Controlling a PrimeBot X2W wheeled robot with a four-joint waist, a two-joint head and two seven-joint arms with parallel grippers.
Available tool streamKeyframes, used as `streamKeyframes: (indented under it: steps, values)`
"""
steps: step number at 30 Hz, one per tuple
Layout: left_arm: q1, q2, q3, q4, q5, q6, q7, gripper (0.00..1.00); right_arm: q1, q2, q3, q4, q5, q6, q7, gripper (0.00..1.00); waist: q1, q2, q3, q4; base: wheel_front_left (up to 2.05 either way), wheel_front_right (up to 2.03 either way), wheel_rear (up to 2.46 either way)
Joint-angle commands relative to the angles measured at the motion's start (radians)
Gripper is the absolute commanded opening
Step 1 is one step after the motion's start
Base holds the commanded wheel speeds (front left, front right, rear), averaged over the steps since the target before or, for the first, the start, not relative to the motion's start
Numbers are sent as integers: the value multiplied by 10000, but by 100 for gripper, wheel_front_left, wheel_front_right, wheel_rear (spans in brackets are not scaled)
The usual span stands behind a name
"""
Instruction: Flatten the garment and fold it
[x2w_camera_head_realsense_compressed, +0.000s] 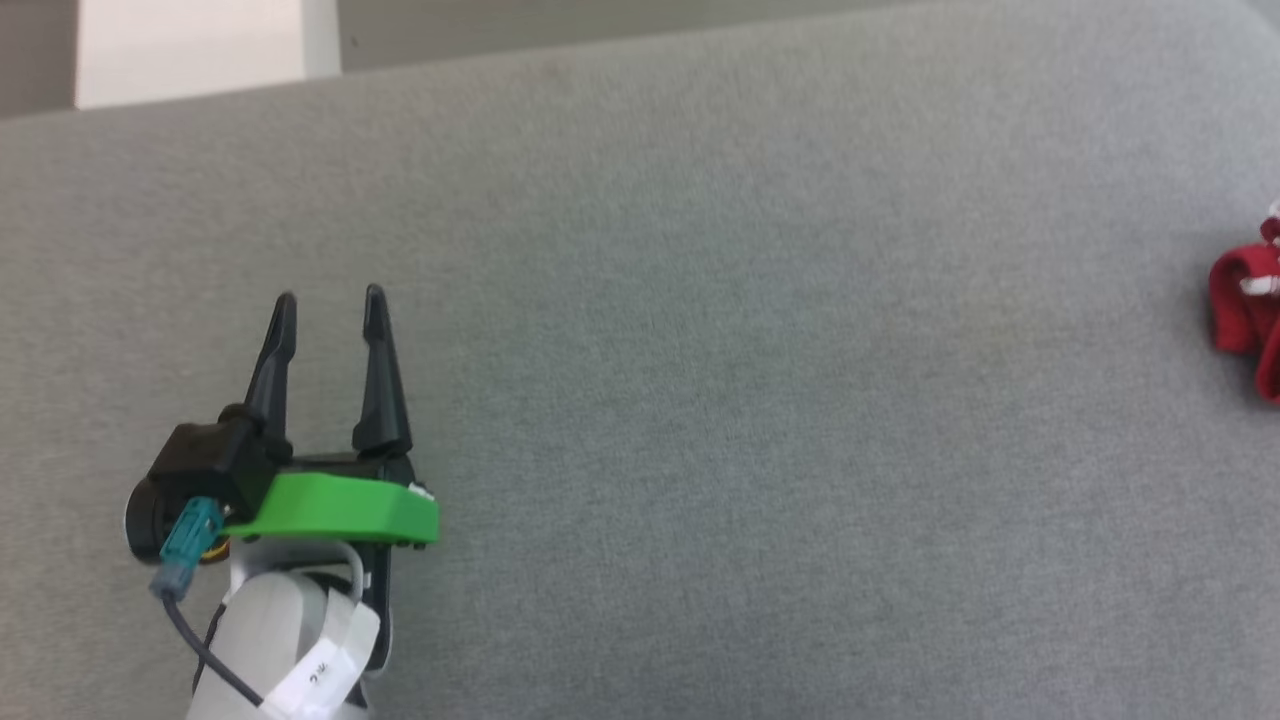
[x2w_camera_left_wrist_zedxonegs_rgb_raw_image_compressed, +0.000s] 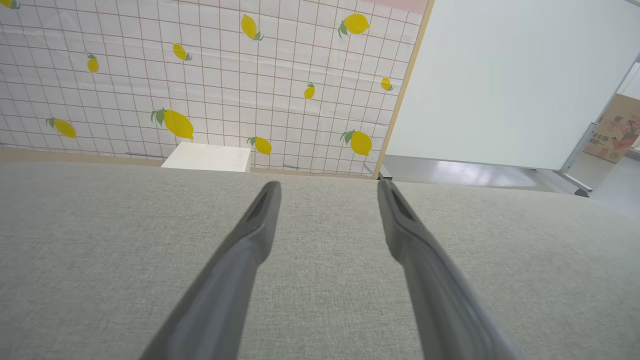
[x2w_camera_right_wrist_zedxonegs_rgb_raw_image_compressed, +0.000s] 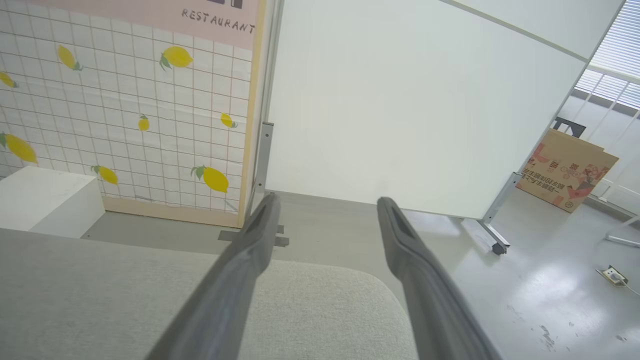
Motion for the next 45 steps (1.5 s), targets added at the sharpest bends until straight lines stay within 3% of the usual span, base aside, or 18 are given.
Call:
streamKeyframes:
  steps: [1,10,16,23,30,45]
  values:
    - [173,-26,102,36,-59,73,-78,100,340,411,34,-277,-175,-19,-239,100,0,0,-1193,495,0,0,0]
    - [872,-33,569,122,-256,229,-169,100,2802,3495,-684,-2415,-1080,-19,-1896,100,0,0,-2273,1280,0,0,0]
    - [1143,131,540,425,18,368,-177,100,4800,4724,-1096,-3047,-1358,-19,-2277,100,0,0,-2796,1660,0,0,0]
    - [1286,227,224,902,415,527,-76,100,6298,4986,-1413,-2787,-1520,-19,-2376,100,0,0,-3116,1942,0,0,0]
    - [1486,109,-98,1605,308,409,52,100,7421,4997,-806,-2185,-1606,-19,-2192,100,0,0,-3366,2159,0,0,0]
    - [1379,126,-470,2254,186,156,107,100,7602,4999,-646,-1985,-1671,-19,-2046,100,0,0,-3262,2084,0,0,0]
